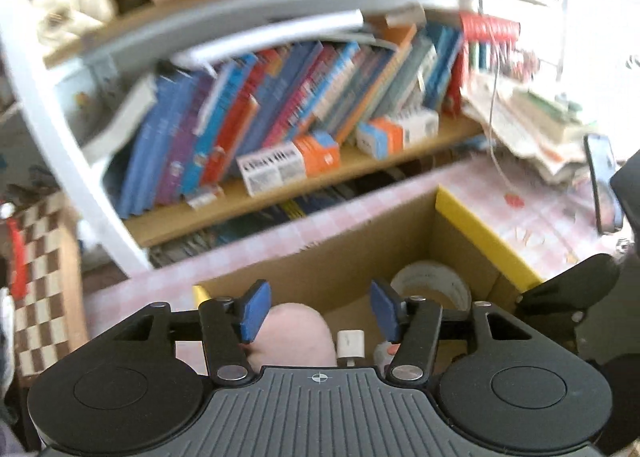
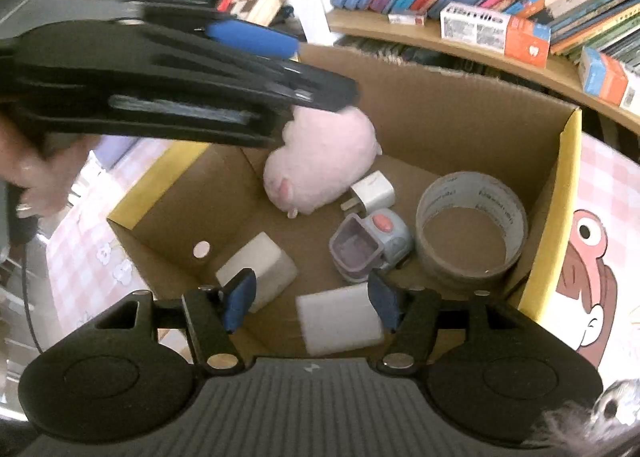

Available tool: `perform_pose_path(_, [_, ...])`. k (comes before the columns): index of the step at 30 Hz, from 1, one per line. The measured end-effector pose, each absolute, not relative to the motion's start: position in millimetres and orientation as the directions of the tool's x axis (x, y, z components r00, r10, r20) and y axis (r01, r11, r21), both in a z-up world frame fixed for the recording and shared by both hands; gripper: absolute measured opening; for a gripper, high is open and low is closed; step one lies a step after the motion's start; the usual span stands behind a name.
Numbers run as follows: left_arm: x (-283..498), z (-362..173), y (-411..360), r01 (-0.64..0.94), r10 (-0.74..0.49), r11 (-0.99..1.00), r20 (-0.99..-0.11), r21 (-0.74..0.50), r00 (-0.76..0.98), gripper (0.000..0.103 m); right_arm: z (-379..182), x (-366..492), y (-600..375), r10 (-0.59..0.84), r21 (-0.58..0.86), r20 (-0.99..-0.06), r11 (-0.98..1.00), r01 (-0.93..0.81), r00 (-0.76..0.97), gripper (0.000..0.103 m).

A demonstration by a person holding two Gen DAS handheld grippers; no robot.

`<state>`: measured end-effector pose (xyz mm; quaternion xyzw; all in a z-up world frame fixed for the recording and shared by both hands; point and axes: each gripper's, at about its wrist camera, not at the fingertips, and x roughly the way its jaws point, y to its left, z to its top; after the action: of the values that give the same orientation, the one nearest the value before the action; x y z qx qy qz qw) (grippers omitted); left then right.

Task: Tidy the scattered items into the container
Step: 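Open the left gripper to release the charger while the right gripper releases the power bank, then withdraw both grippers from the box toward the white watch and pink comb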

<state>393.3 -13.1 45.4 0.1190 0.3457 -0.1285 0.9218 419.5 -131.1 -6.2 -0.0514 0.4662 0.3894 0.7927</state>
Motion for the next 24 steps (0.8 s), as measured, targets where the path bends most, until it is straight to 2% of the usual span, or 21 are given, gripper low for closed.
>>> perform_pose_path(8, [338, 70, 2, 0.263, -0.164, 0.961, -0.589, 0.086, 0.791, 0.058, 17, 401, -132, 0.567, 0.240, -0.756, 0.704, -0.669, 0.326, 0.060])
perform_pose_path(15, [290, 85, 11, 0.240, -0.169, 0.968, -0.524, 0.070, 0.835, 0.069, 44, 370, -131, 0.569, 0.199, -0.714, 0.724, -0.661, 0.408, 0.059])
perform_pose_path(24, [240, 90, 28, 0.228, -0.193, 0.973, -0.480, 0.016, 0.856, 0.071, 70, 321, -134, 0.556, 0.173, -0.659, 0.767, -0.618, 0.506, 0.059])
